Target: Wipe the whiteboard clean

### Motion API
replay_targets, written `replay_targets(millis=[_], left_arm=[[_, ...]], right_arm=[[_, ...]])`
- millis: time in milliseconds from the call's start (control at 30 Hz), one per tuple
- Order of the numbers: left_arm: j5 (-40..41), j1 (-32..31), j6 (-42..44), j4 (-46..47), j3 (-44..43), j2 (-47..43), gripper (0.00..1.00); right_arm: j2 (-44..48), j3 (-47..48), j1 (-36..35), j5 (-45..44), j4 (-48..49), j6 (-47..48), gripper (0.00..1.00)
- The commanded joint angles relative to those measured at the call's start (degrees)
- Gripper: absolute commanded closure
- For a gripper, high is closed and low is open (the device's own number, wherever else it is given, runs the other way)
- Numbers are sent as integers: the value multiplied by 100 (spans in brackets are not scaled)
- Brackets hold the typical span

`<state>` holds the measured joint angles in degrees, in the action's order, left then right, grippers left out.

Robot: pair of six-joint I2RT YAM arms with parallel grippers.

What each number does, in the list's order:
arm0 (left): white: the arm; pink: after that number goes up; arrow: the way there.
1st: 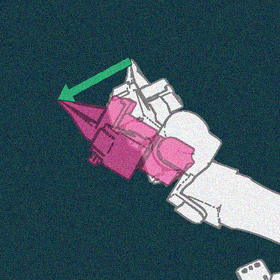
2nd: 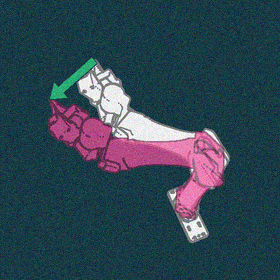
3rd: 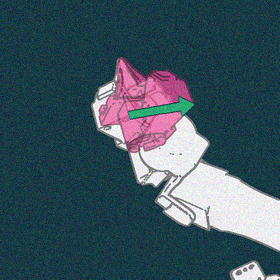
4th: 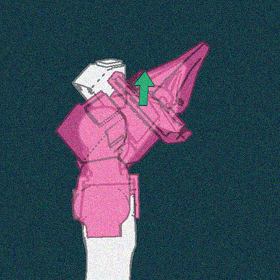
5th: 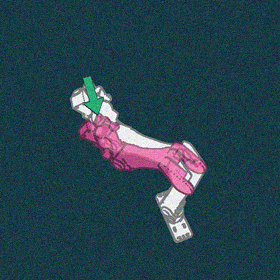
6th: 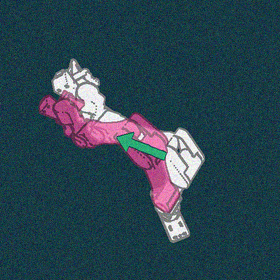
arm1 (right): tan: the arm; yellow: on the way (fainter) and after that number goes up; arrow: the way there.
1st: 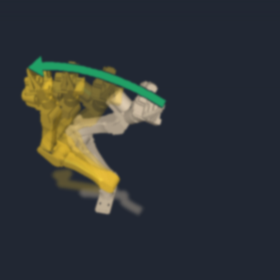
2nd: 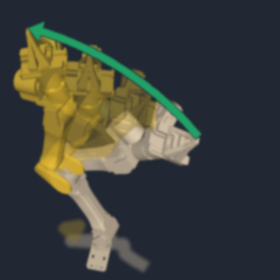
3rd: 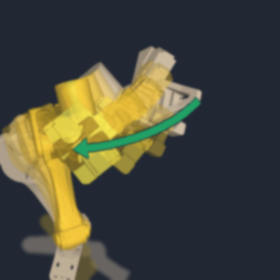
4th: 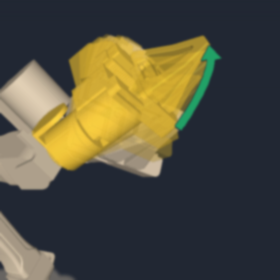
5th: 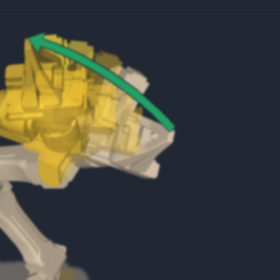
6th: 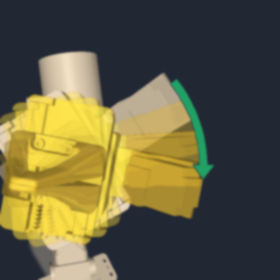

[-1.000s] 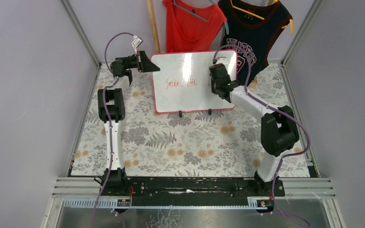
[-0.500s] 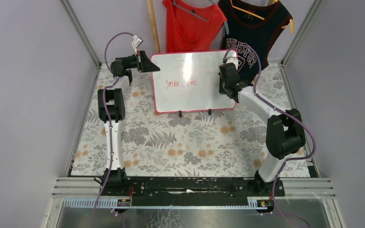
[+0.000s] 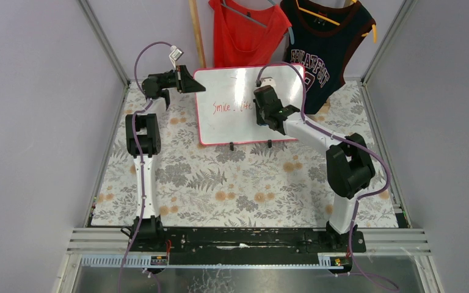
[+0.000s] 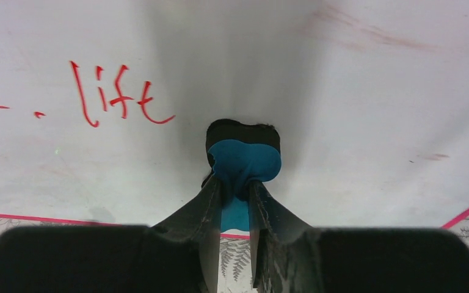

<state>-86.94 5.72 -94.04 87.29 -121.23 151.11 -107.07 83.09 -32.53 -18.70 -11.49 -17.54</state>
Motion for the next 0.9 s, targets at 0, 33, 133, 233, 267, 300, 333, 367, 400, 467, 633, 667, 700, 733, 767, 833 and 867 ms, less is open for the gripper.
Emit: replay_targets(millis=[0, 33, 133, 233, 267, 300, 333, 367, 400, 467, 633, 667, 700, 733, 767, 833, 867], left_arm=[[-465, -131, -173, 421, 95, -207, 100], [-469, -124, -173, 421, 97, -205, 100], [-464, -124, -176, 421, 108, -201, 100], [-475, -129, -166, 421, 139, -199, 100], [-493, -126, -169, 421, 150, -207, 100], [-503, -131, -174, 421, 148, -210, 100], [-522, -125, -176, 421, 152, -213, 100], [-541, -126, -173, 421, 150, -228, 100], [-555, -129, -175, 422, 150, -229, 100], [-563, -124, -174, 422, 141, -232, 100], [-537, -125, -176, 429, 146, -211, 100], [-534, -131, -170, 430, 152, -211, 100], [-533, -125, -172, 427, 151, -209, 100], [-519, -124, -175, 424, 152, -202, 100], [-519, -127, -176, 429, 152, -189, 100], [-506, -133, -175, 430, 154, -194, 100], [-499, -143, -176, 430, 160, -188, 100]], right_arm=[[-104, 265, -69, 209, 236, -44, 100], [-95, 250, -73, 159, 227, -33, 100], [-82, 199, -41, -142, 127, 23, 100], [-33, 92, 80, -252, 63, 33, 100], [5, 31, 159, -282, 33, 3, 100], [57, -29, 233, -303, 14, -13, 100], [119, -139, 323, -364, -1, -36, 100], [207, -225, 413, -409, -15, -46, 100], [283, -310, 518, -445, -30, -55, 100], [488, -478, 769, -466, -35, -52, 100], [788, -628, 1065, -570, -54, 228, 100], [792, -602, 1069, -561, -67, 272, 100], [780, -556, 1068, -502, -87, 299, 100], [758, -493, 1072, -432, -109, 305, 100], [723, -417, 1071, -321, -136, 300, 100], [605, -228, 1056, -60, -193, 224, 100], [532, -124, 1025, 25, -216, 175, 100]])
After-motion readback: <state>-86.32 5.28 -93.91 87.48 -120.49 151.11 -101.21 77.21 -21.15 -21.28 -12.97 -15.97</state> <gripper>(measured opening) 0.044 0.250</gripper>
